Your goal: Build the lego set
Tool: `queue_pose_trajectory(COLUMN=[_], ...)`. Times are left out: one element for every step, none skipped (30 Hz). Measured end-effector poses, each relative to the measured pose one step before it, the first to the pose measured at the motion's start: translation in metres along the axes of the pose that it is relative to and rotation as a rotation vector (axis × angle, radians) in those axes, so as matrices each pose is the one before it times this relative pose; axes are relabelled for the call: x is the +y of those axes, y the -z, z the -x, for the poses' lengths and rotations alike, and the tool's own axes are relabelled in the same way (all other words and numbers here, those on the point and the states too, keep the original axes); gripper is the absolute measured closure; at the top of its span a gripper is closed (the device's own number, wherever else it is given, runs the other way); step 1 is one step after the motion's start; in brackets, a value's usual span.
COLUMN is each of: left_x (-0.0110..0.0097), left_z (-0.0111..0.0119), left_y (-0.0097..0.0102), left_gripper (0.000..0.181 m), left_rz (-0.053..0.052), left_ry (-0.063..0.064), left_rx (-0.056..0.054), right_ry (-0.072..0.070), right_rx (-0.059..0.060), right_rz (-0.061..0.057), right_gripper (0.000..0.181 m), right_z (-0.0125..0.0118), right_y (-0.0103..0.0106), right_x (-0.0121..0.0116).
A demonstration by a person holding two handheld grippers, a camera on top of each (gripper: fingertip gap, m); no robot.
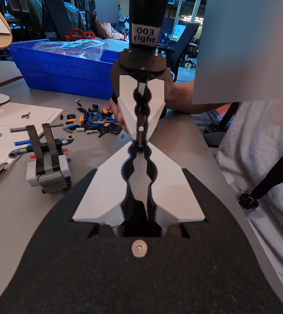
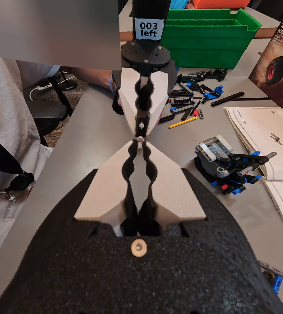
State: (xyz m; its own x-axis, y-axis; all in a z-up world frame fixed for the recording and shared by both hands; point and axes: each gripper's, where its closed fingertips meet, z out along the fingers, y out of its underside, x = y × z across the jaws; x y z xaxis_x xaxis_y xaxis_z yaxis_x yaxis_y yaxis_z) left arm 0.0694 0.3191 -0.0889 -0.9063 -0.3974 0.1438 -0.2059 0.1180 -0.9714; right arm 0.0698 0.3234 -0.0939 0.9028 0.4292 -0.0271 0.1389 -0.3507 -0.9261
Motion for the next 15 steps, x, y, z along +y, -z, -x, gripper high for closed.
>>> queue_pose_trajectory(left_x=[-0.0007, -0.00092, -0.00093, -0.00168, -0.00207, -0.00136, -0.00041, -0.00016, -0.00025, -0.00047, -0.00183, -0.00061, 0.00071, 0.00028, 0.00002], left_z=[-0.00038, -0.00076, -0.00002, -0.0005, -0.0006, -0.00054, -0.0005, 0.00008, -0.00053, -0.0017, 0.00009, 0.00047, -0.00155, -0.0009, -0.0006], left_y=[0.00031, 0.00023, 0.0, 0.00001, 0.00015, 0.00011, 0.00042, 0.00027, 0.00017, -0.00014, 0.00005, -0.00011, -0.0004, -0.00018, 0.00012], left_gripper=[0.176, 0.176, 0.175, 0.176, 0.176, 0.175, 0.175, 0.175, 0.175, 0.175, 0.175, 0.175, 0.175, 0.175, 0.175], left_rz=[-0.0053, -0.0067, -0.0066, -0.0126, -0.0155, -0.01, -0.0042, -0.0021, -0.002, -0.0052, -0.0144, -0.0049, 0.0051, 0.0016, -0.0008], left_ry=[-0.0007, -0.0043, -0.0031, 0.0036, 0.0154, 0.0219, 0.0188, 0.0092, 0.0017, 0.0098, 0.0161, 0.0041, -0.0065, -0.007, -0.0025], left_rx=[0.0027, 0.0033, -0.0041, -0.0002, 0.0052, 0.0088, 0.0099, 0.0025, 0.0031, 0.0131, 0.0017, -0.0038, 0.0067, 0.0014, 0.0023], right_ry=[-0.0056, -0.0198, -0.0175, -0.0138, -0.0172, -0.0091, 0.0018, 0.0074, -0.0024, -0.0041, 0.0007, 0.0005, 0.0067, 0.0051, -0.0044], right_rx=[-0.0048, -0.0138, -0.0074, -0.0106, -0.0105, -0.0048, 0.002, 0.0092, -0.0012, -0.0129, 0.0076, 0.0026, -0.0112, 0.002, -0.0028], right_rz=[-0.0078, -0.0047, -0.007, -0.0162, -0.013, -0.0058, -0.0001, 0.0017, 0.0023, -0.0018, -0.0126, 0.0056, 0.0068, 0.0004, 0.0006], right_gripper=[0.175, 0.175, 0.175, 0.175, 0.175, 0.175, 0.175, 0.175, 0.175, 0.175, 0.175, 0.175, 0.175, 0.175, 0.175], right_z=[0.00052, 0.00094, -0.00027, 0.00056, 0.00048, 0.00035, 0.00035, -0.00048, 0.00069, 0.00208, -0.00115, -0.00039, 0.0023, 0.00043, 0.00063], right_y=[0.00019, 0.00002, 0.00047, 0.00071, 0.00085, 0.00021, -0.0005, -0.00034, -0.00021, 0.00011, 0.00084, 0.00002, -0.00023, -0.00031, -0.00027], right_x=[-0.00103, -0.00054, -0.00068, -0.00196, -0.00208, -0.00136, -0.00009, -0.00008, -0.00008, -0.0005, -0.00203, 0.00024, 0.00086, 0.00006, -0.00024])
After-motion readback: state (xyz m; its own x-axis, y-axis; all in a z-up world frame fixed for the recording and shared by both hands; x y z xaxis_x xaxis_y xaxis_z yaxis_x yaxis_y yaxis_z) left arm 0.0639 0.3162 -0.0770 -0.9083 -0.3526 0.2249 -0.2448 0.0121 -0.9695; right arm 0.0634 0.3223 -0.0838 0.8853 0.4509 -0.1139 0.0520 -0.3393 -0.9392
